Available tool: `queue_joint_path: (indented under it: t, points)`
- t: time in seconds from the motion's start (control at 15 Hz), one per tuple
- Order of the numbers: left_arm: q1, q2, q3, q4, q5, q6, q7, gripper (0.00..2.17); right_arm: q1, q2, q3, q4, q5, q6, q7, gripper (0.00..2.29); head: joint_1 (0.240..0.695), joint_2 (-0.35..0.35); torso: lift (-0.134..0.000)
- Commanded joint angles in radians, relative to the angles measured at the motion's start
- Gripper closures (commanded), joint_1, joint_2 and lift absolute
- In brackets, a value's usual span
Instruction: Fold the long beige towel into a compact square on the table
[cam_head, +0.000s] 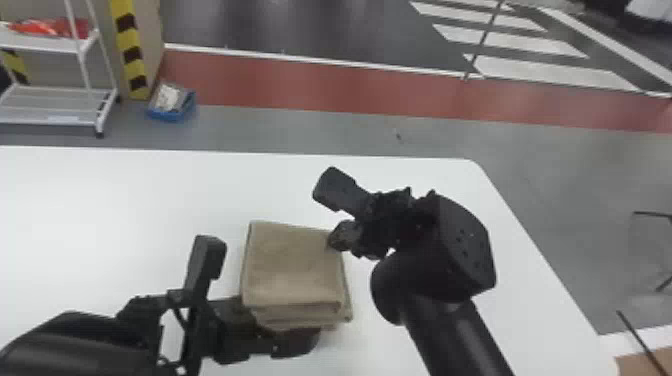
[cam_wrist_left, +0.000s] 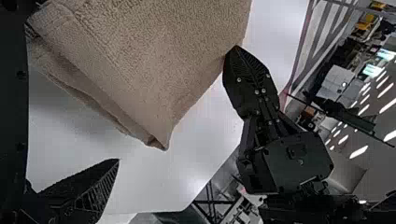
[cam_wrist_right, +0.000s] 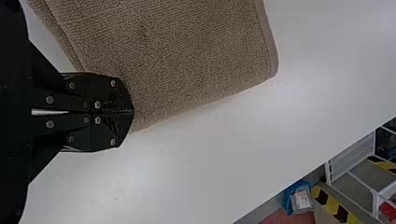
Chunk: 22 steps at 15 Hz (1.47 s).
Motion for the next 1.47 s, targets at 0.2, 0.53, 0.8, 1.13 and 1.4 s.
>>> queue_joint_path:
  t: [0.2, 0.53, 0.8, 1.13, 1.4]
  points:
    - [0.005, 0.005, -0.004, -0.017, -0.012, 0.055, 0.000, 0.15, 0.009, 0.014, -0.007, -0.030, -0.033, -0.002, -0.062, 1.59, 0.695, -0.251, -0.124]
    - [0.014, 0.005, -0.005, -0.032, -0.018, 0.083, 0.000, 0.15, 0.138, 0.008, 0.064, -0.229, -0.076, 0.032, 0.046, 1.59, 0.695, -0.203, -0.124]
    - [0.014, -0.002, -0.010, -0.034, -0.038, 0.098, 0.000, 0.15, 0.187, -0.021, 0.088, -0.240, -0.044, 0.038, 0.104, 1.59, 0.695, -0.174, -0.124]
    - [0.023, 0.003, -0.005, -0.055, -0.046, 0.120, 0.000, 0.15, 0.167, -0.024, 0.078, -0.174, -0.030, 0.023, 0.084, 1.59, 0.695, -0.199, -0.124]
    - [0.026, 0.009, 0.018, -0.078, -0.060, 0.138, -0.003, 0.15, 0.161, -0.023, 0.071, -0.168, -0.027, 0.023, 0.080, 1.59, 0.695, -0.197, -0.124]
